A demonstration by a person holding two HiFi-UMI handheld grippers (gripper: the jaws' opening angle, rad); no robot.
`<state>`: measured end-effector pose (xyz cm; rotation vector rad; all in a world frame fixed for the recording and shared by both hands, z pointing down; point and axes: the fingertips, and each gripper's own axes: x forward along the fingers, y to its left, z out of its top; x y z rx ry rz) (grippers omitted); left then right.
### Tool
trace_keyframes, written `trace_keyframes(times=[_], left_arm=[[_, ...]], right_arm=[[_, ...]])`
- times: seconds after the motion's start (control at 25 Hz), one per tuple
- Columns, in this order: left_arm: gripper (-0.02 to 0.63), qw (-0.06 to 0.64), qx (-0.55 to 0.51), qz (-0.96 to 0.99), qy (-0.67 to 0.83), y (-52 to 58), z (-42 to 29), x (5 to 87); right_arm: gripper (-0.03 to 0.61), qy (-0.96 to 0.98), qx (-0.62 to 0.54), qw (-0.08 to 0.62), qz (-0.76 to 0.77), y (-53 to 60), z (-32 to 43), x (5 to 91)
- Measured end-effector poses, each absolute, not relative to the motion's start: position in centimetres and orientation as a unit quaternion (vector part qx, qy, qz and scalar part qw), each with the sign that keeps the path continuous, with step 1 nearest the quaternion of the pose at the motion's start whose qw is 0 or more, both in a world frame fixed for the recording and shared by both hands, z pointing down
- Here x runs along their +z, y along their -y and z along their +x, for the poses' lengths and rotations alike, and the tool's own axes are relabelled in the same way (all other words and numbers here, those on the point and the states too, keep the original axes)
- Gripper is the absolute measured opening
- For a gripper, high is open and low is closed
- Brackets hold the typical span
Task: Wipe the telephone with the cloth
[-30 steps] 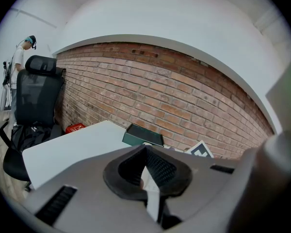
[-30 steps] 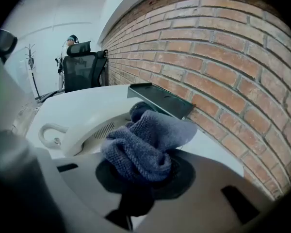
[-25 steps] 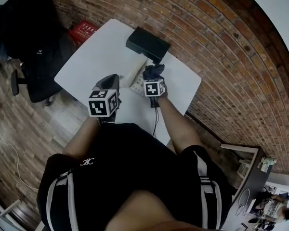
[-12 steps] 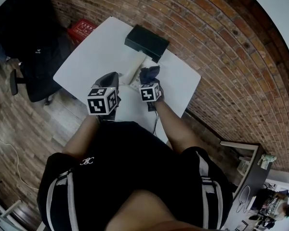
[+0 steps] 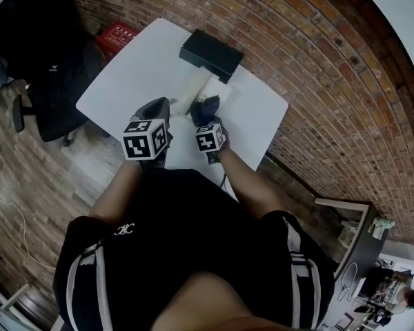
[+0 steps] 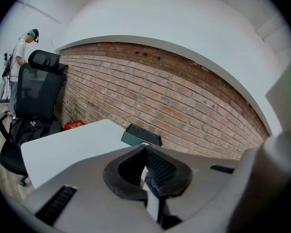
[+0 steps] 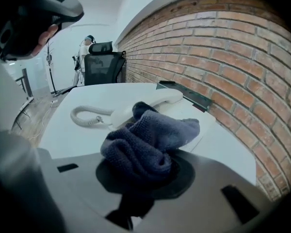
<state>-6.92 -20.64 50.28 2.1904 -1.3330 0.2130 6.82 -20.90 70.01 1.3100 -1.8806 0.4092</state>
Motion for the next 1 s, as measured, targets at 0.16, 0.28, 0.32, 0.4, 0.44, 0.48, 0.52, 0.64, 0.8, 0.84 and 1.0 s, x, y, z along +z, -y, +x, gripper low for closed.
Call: trace_keyframes(times=[0.16,0.28,0.32,0.4,0.44,0.48,0.52,0.64,0.8,0.84,1.0], left_arm=[[-0.008,0.287,0.070,0.813,0.501,20.5,-7.6,50.2],[-0.008,0.290,0.060,0.810,0.506,20.5,-8.2,49.9],[-0.008,0.292,0.057,0.809,0.508,20.6,-8.4,49.9],[-0.008,0.295,0.050,0.805,0.512,20.7,-8.8,49.6],[-0.008,0.296,0.046,0.804,0.513,20.8,-9.0,49.5],[-0.008,0.296,0.043,0.803,0.515,20.8,-9.2,49.4],[-0.008,0.296,0.040,0.803,0.516,20.8,-9.3,49.3],[-0.008,0.296,0.037,0.802,0.517,20.7,-9.6,49.1],[-0.008,0.297,0.037,0.803,0.515,20.7,-9.7,49.2],[-0.008,0.297,0.037,0.803,0.515,20.7,-9.7,49.2],[-0.008,0.299,0.034,0.804,0.514,20.6,-9.8,49.2]], right_arm=[[0.060,0.751,0.165,0.402,0.496,20.4,6.5,70.2],[0.063,0.763,0.160,0.408,0.474,19.7,5.5,70.4],[0.063,0.765,0.160,0.409,0.471,19.5,5.2,70.5],[0.064,0.767,0.162,0.411,0.465,19.2,4.8,70.7],[0.064,0.769,0.162,0.412,0.461,19.1,4.7,70.7],[0.064,0.772,0.160,0.414,0.456,19.0,4.6,70.8],[0.065,0.774,0.157,0.416,0.450,18.9,4.4,70.9],[0.066,0.777,0.155,0.421,0.442,18.9,4.2,71.0],[0.066,0.785,0.156,0.421,0.427,18.7,3.6,70.4],[0.066,0.787,0.152,0.421,0.425,18.7,3.4,70.3],[0.066,0.798,0.124,0.411,0.424,19.3,2.4,69.3]])
